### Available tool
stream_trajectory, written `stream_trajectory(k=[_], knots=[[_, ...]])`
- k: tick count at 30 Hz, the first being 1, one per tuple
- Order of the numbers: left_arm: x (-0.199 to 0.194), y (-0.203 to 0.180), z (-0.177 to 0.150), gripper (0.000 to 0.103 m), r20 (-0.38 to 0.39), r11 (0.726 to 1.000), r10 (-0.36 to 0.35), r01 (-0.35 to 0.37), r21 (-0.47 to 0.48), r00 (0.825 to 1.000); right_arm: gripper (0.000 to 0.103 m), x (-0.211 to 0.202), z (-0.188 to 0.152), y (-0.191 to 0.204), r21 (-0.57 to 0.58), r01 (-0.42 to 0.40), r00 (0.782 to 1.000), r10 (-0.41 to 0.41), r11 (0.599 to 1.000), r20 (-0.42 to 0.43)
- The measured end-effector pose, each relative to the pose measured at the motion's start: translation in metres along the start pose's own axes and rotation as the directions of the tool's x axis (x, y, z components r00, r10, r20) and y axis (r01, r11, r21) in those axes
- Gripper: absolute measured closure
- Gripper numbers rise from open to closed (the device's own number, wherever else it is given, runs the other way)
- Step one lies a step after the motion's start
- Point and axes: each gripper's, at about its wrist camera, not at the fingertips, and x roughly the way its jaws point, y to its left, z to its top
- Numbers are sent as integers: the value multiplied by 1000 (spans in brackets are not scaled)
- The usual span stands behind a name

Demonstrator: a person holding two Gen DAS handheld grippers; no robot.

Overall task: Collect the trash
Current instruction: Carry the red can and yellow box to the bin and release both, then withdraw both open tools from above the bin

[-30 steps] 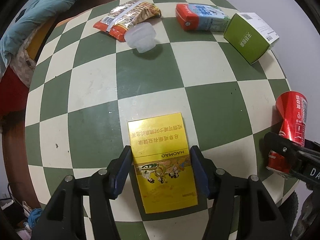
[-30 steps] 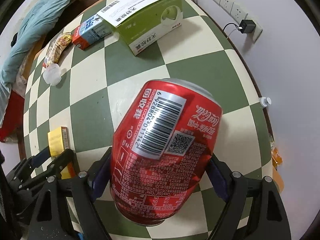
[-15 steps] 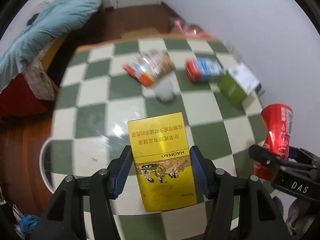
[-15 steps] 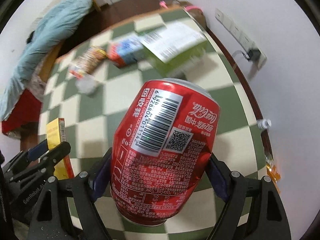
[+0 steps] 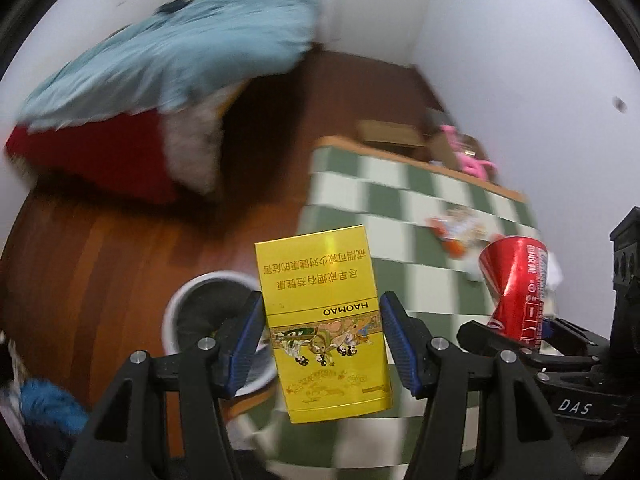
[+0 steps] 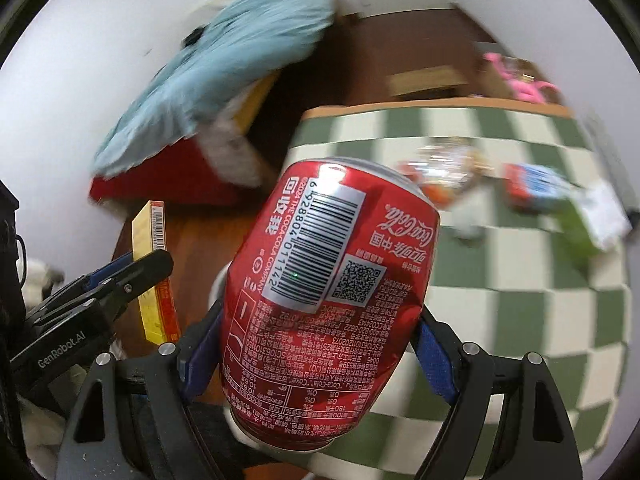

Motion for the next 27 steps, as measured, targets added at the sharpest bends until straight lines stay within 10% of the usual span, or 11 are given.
stream_trajectory(k=[10, 20, 27], knots=[[89, 157, -13, 47, -185, 965, -12, -37, -259, 983, 18, 168, 11, 133, -163, -39, 974, 1, 986, -228], [114, 214, -26, 2, -222, 926, 48, -127, -356, 974, 16, 284, 15, 180, -277, 9, 914, -121, 961, -388], [105, 221, -40, 0, -215, 914, 175, -240, -328, 961, 0, 308, 15, 188, -300, 50, 898, -174, 953, -405]])
